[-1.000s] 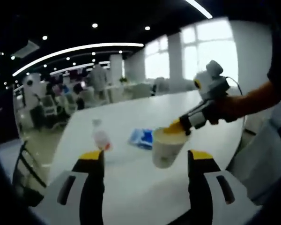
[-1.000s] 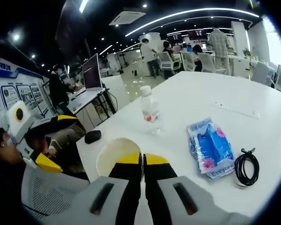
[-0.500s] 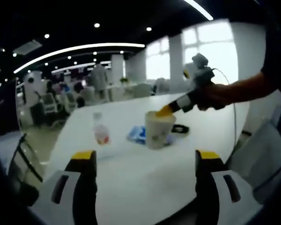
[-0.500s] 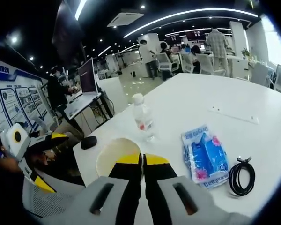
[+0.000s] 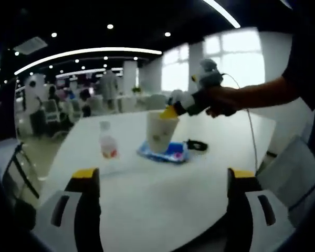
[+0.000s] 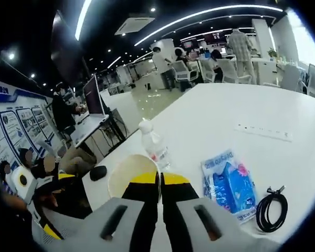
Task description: Arrange the tabletop items into an orderly group along one side of the table until the central work area is clear of visible clutter.
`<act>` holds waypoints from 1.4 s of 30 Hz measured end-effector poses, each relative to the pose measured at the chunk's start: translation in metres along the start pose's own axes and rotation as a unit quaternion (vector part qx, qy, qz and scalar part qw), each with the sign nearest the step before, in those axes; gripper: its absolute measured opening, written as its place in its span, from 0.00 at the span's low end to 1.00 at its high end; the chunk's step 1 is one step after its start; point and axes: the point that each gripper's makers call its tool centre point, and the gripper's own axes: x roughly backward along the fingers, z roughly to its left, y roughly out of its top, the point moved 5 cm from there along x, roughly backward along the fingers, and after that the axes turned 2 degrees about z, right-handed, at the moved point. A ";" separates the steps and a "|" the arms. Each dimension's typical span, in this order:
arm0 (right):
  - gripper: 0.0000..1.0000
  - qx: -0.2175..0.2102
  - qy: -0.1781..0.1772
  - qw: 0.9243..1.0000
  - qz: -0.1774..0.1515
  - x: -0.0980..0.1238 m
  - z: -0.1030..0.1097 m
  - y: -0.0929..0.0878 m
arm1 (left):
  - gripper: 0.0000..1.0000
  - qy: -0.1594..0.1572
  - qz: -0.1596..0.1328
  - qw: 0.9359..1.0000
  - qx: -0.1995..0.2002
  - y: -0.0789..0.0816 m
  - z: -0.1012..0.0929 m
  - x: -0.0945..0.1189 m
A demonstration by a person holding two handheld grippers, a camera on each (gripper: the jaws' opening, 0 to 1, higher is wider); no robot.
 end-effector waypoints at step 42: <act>0.00 -0.015 -0.054 0.998 0.008 -0.085 -0.035 0.017 | 0.97 -0.003 0.027 1.000 -0.010 -0.009 0.002 -0.002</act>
